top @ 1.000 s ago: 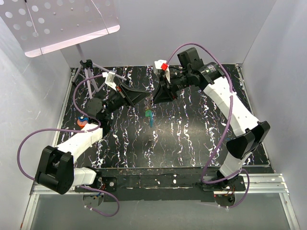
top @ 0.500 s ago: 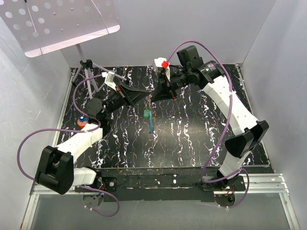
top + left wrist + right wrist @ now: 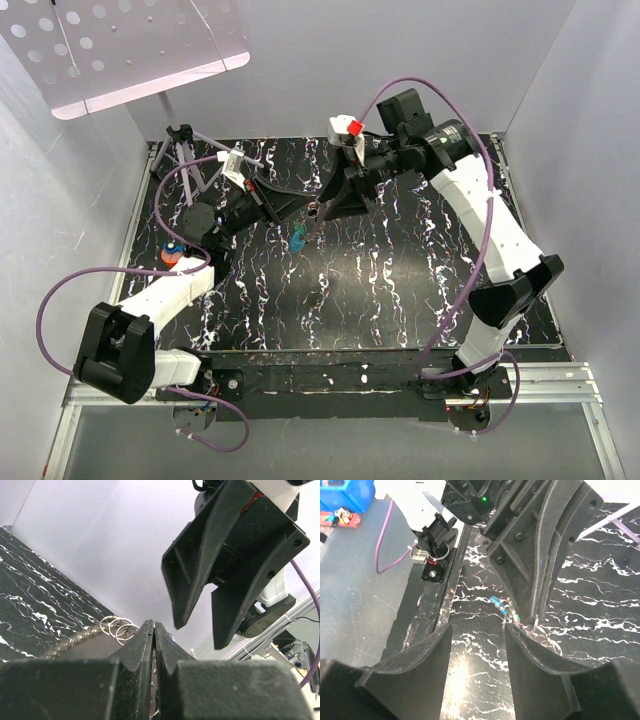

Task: Put the keys on the keyring
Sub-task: Adjust the key on the keyring, then place the keyring at the center of the board.

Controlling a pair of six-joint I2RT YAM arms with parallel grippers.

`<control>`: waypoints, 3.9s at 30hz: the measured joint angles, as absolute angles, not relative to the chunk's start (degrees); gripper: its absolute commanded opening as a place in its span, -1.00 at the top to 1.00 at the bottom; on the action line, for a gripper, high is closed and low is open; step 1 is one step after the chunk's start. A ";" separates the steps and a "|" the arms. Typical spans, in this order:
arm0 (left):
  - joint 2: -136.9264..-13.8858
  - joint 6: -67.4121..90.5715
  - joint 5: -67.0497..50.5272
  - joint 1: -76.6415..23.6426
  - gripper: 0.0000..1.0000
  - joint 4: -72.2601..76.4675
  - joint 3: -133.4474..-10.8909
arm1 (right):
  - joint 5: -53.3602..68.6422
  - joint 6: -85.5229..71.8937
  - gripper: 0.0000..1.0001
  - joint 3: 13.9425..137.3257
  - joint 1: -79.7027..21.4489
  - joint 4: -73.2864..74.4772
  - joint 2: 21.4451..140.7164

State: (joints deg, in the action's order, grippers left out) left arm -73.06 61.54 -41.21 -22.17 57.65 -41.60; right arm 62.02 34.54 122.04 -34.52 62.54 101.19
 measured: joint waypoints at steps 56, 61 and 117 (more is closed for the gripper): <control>-88.09 66.96 -76.55 -20.93 1.00 74.06 -61.01 | 66.22 57.91 0.18 113.71 -25.04 73.19 91.07; -84.38 71.13 -80.18 -21.12 1.00 74.32 -65.41 | 66.04 60.23 0.18 114.21 -25.04 75.35 90.89; -80.38 62.11 -67.55 -30.11 1.00 39.75 -78.67 | 57.12 53.93 0.24 91.20 -18.92 68.16 78.67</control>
